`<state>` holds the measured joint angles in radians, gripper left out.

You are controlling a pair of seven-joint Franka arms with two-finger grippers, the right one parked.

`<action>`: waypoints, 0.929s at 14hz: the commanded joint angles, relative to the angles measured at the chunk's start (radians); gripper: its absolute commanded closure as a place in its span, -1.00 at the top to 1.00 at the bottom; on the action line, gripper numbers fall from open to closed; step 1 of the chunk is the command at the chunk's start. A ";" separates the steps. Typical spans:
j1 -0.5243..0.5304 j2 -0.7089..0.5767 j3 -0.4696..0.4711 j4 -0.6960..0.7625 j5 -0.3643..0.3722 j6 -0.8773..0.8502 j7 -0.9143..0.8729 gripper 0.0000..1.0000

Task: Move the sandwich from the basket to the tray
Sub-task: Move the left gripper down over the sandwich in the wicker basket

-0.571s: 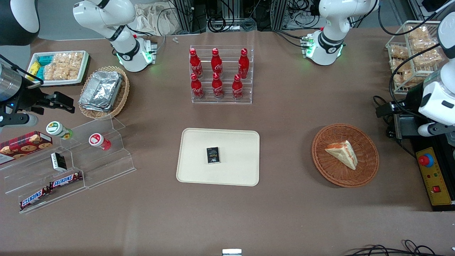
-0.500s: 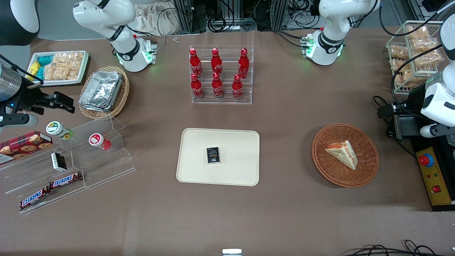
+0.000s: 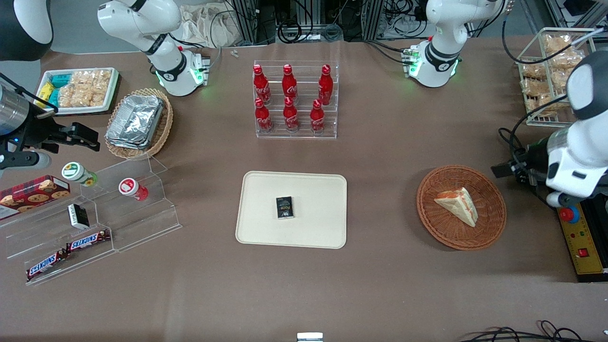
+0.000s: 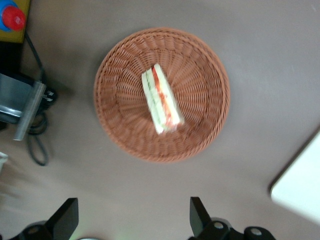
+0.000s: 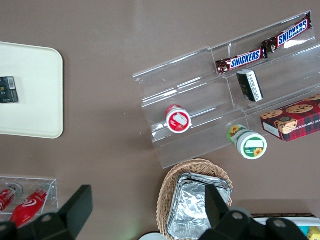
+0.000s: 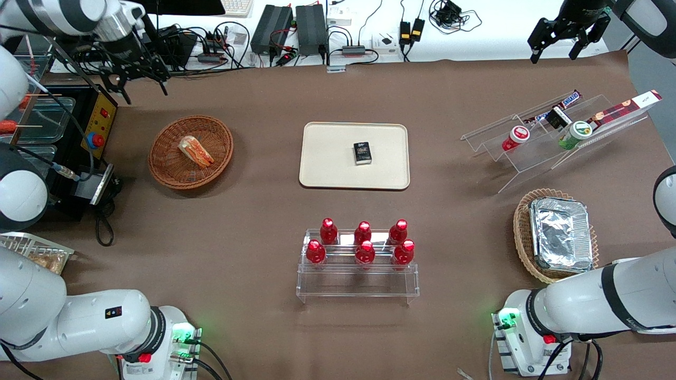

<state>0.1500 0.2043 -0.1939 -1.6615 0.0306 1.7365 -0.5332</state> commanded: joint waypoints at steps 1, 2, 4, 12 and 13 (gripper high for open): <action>0.005 -0.025 0.011 -0.217 0.002 0.257 -0.181 1.00; 0.006 -0.019 0.011 -0.268 0.002 0.340 -0.229 1.00; 0.007 0.001 0.013 -0.337 0.002 0.463 -0.251 1.00; 0.003 0.095 0.047 -0.429 0.002 0.704 -0.323 1.00; 0.003 0.108 0.047 -0.448 0.002 0.748 -0.324 1.00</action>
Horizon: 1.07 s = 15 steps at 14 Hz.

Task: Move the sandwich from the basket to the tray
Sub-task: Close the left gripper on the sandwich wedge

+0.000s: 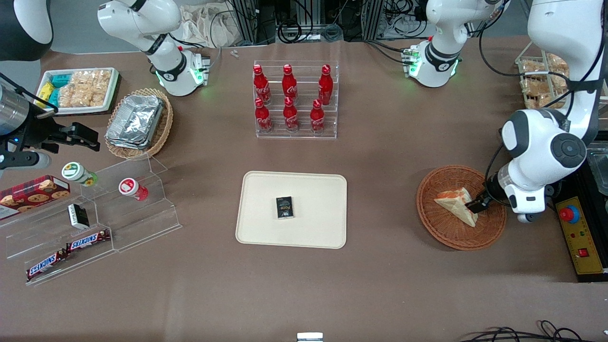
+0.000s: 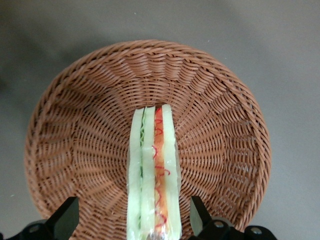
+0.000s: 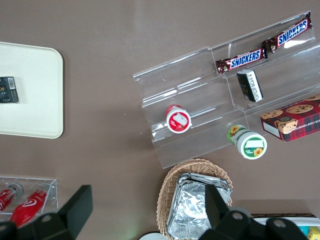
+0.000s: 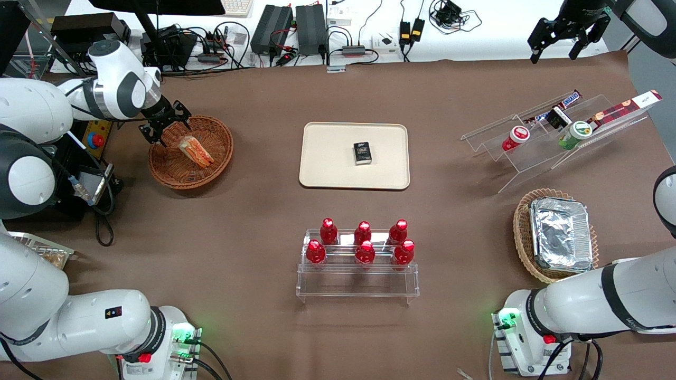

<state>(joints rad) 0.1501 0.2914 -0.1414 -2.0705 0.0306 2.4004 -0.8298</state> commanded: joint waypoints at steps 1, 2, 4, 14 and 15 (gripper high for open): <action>0.003 0.035 -0.007 -0.051 0.000 0.123 -0.028 1.00; 0.003 0.048 -0.006 -0.053 0.000 0.141 -0.034 1.00; 0.000 0.057 -0.007 -0.051 0.000 0.145 -0.054 1.00; -0.032 0.103 -0.014 -0.031 0.002 0.134 -0.141 -0.87; -0.032 0.101 -0.014 -0.027 0.002 0.126 -0.135 -0.92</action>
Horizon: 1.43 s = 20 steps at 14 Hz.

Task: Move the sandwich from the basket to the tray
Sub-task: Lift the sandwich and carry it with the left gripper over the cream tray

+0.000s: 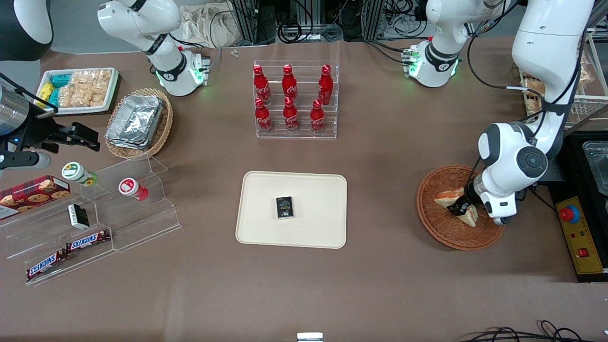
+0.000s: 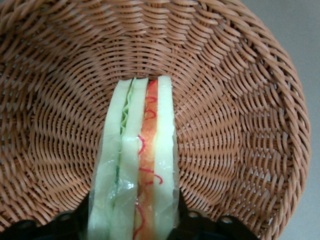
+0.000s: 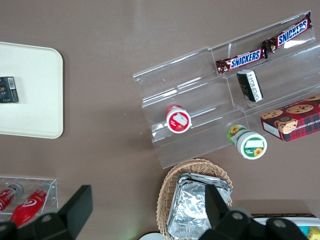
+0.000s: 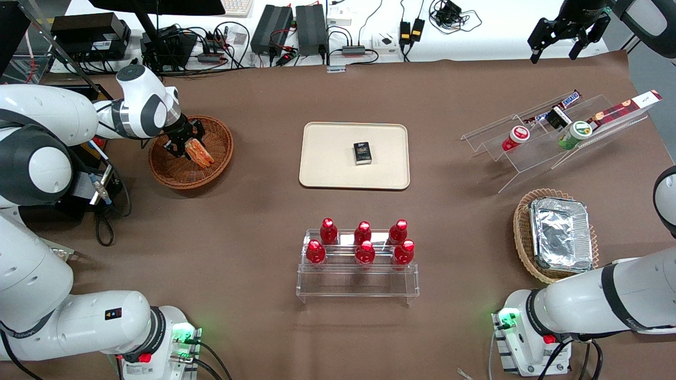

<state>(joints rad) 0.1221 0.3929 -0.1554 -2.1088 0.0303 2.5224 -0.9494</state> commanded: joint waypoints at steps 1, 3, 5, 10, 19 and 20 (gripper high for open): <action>-0.004 -0.005 0.000 0.027 0.005 -0.007 0.000 -0.95; -0.004 -0.017 0.000 0.076 0.008 -0.107 0.043 -1.00; -0.004 -0.028 0.000 0.180 0.008 -0.265 0.095 -1.00; -0.027 -0.019 -0.004 0.560 0.019 -0.719 0.319 -0.94; -0.370 0.202 -0.048 0.901 0.070 -0.857 0.357 -1.00; -0.375 0.246 -0.074 0.917 0.060 -0.805 0.348 -1.00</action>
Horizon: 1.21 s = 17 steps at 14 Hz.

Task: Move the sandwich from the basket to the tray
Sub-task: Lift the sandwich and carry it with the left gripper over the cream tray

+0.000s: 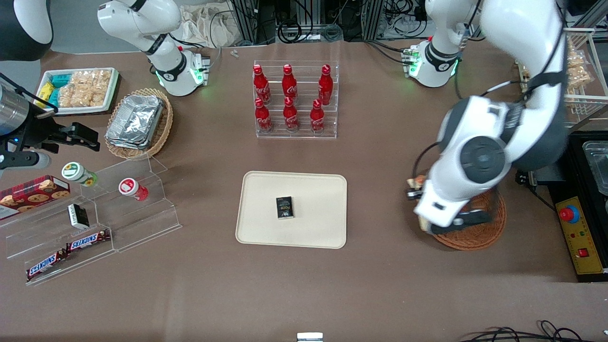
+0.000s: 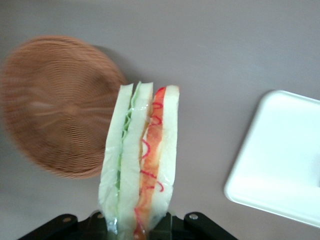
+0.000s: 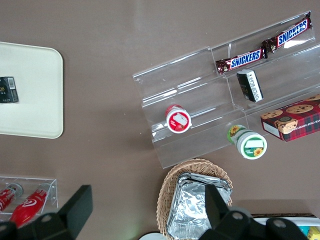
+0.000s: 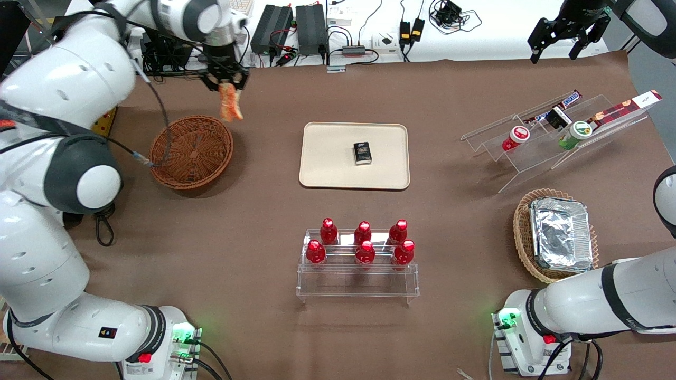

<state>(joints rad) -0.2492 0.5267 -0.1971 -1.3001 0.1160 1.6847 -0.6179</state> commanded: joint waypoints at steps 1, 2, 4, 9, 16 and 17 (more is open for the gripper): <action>-0.018 0.152 -0.063 0.105 -0.025 0.100 0.012 -0.98; -0.039 0.191 -0.071 0.104 -0.025 0.177 0.006 -0.98; -0.100 0.254 -0.070 0.102 -0.021 0.266 -0.028 -0.94; -0.171 0.369 -0.070 0.098 -0.012 0.410 -0.042 -0.88; -0.191 0.380 -0.067 0.094 0.083 0.460 -0.048 1.00; -0.190 0.354 -0.067 0.091 0.082 0.451 -0.075 1.00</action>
<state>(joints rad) -0.4244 0.9202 -0.2710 -1.2230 0.1683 2.1615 -0.6530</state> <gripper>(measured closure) 0.392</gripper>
